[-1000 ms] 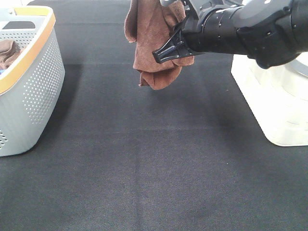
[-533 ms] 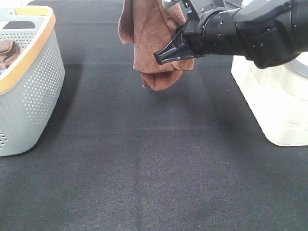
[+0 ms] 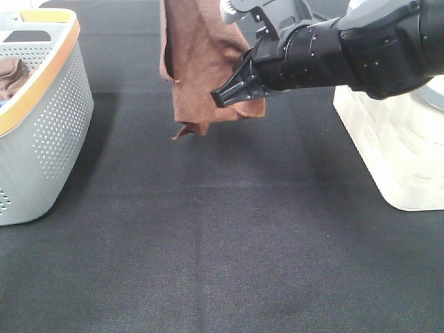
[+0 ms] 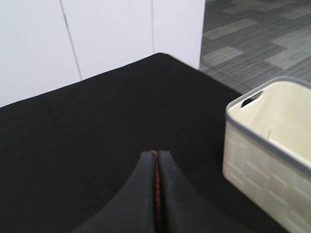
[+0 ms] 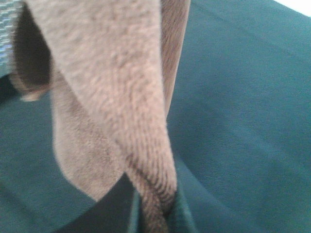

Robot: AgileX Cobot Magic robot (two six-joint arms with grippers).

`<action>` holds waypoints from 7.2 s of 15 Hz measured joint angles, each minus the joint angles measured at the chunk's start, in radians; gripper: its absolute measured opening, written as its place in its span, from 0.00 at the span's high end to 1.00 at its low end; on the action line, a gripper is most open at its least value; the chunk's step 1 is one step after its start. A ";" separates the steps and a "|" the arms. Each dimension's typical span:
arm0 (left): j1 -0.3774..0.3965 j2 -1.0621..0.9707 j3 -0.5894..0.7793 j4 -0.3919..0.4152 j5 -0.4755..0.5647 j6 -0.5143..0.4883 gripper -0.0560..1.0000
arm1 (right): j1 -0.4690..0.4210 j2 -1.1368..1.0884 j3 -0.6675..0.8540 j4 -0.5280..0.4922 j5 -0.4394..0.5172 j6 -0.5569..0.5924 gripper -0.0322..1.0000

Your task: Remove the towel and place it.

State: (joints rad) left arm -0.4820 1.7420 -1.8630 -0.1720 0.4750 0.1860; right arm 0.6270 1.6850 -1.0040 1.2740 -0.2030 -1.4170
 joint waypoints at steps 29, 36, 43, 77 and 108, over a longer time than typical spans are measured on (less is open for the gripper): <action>0.000 0.001 0.000 0.155 0.114 -0.119 0.95 | 0.000 -0.029 0.069 0.028 0.090 0.000 0.72; -0.007 0.001 0.000 -0.011 0.072 -0.119 0.95 | 0.000 -0.029 0.016 0.027 0.480 0.001 0.47; -0.124 0.002 0.000 -0.079 -0.042 -0.120 0.95 | 0.037 -0.019 -0.098 0.140 0.585 -0.087 0.47; -0.144 0.002 0.000 0.190 -0.005 -0.117 0.95 | 0.085 0.018 0.066 0.453 -0.195 -0.183 0.46; -0.144 -0.015 0.000 0.125 0.362 -0.161 0.95 | 0.085 0.018 0.067 0.471 -0.189 -0.247 0.56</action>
State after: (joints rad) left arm -0.6260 1.7270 -1.8630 -0.0470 0.8370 0.0250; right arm 0.7120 1.7030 -0.9370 1.7450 -0.3920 -1.6640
